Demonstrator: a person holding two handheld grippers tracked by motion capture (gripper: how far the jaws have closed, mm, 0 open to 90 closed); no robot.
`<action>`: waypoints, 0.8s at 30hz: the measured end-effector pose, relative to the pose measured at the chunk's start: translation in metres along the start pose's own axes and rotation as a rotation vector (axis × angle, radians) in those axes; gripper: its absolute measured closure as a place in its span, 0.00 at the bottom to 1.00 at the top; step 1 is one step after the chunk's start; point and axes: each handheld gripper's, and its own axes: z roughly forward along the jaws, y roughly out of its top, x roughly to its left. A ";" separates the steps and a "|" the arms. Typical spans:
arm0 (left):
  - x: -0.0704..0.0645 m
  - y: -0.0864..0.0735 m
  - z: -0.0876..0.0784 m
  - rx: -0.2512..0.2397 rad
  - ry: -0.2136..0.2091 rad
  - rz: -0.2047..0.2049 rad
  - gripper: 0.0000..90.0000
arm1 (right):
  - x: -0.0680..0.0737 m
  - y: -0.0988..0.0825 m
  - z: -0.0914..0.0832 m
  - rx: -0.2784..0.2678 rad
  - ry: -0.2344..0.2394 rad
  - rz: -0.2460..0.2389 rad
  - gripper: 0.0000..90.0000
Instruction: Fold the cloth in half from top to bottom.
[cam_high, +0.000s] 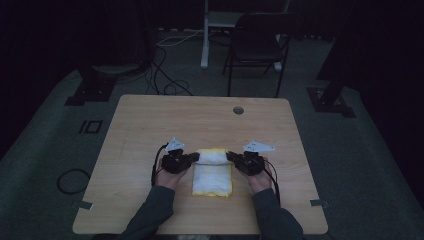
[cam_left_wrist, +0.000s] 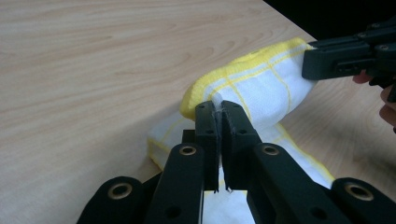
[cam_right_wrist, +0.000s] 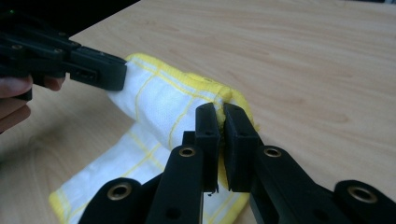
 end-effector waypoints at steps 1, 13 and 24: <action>-0.001 -0.001 -0.001 -0.001 -0.002 0.001 0.96 | 0.002 -0.002 -0.002 0.001 0.000 0.000 0.95; -0.016 -0.011 -0.017 -0.016 -0.012 0.011 0.96 | 0.017 -0.015 -0.020 -0.048 0.034 0.020 0.95; -0.010 -0.036 -0.019 0.007 -0.007 -0.042 0.91 | 0.026 -0.042 -0.016 0.025 0.047 0.044 0.95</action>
